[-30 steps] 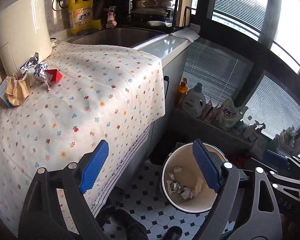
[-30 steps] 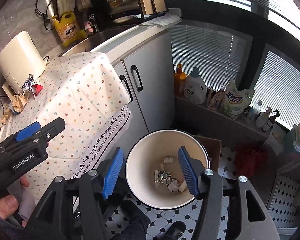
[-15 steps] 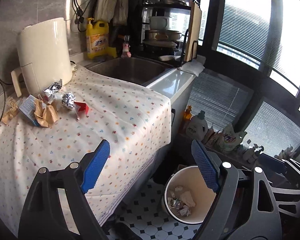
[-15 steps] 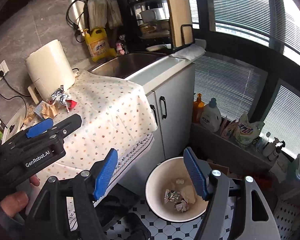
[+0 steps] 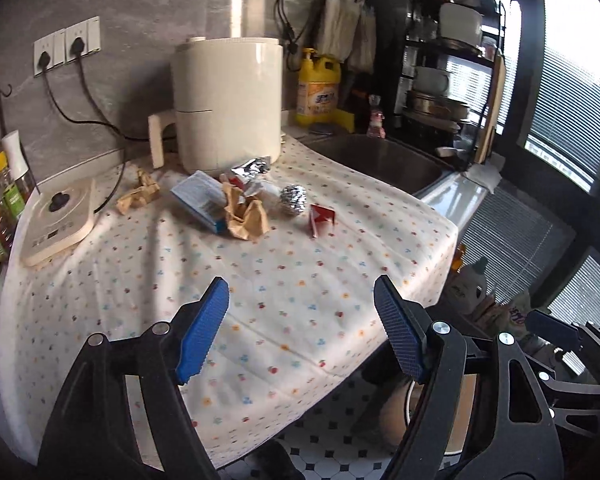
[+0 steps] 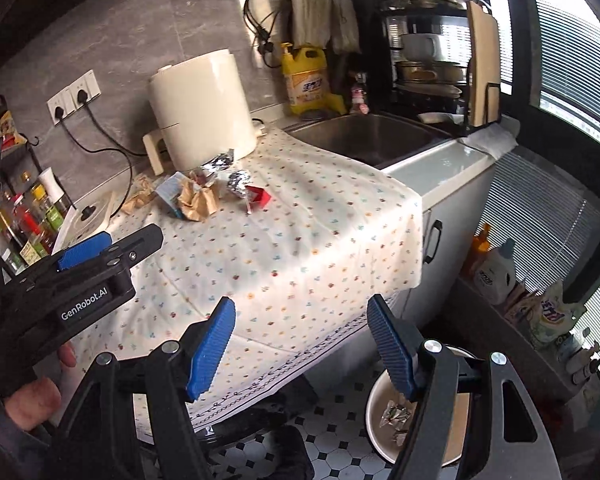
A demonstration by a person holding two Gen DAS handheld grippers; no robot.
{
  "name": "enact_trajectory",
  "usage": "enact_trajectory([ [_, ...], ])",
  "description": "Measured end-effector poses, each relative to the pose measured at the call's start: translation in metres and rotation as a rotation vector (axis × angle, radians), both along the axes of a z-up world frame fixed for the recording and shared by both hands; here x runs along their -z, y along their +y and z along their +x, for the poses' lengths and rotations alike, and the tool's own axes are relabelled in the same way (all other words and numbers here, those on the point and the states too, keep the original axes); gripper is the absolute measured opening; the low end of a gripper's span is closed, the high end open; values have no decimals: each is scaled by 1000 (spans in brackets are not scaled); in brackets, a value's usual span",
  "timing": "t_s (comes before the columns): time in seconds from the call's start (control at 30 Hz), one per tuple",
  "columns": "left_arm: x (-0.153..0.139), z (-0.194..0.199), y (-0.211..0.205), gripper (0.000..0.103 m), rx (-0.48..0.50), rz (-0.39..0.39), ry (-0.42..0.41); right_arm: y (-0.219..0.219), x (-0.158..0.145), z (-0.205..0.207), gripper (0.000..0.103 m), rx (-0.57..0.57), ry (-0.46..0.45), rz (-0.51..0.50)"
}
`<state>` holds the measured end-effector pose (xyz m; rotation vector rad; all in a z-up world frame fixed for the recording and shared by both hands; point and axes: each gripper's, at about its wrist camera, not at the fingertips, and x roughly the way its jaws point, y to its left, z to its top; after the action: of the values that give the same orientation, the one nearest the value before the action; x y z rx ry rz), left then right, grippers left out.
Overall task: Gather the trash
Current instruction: 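Bring both open grippers back toward the remaining trash on the counter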
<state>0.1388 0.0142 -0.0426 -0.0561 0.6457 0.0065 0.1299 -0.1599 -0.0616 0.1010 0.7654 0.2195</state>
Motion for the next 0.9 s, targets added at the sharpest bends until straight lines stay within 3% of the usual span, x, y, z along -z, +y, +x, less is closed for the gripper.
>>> enact_trajectory([
  [0.37,-13,5,63,75,-136,6,-23,57,-9,37,68,-116,-15,11],
  [0.9,-12,81,118,75,-155,18,-23,118,1,116,68,-133,-1,1],
])
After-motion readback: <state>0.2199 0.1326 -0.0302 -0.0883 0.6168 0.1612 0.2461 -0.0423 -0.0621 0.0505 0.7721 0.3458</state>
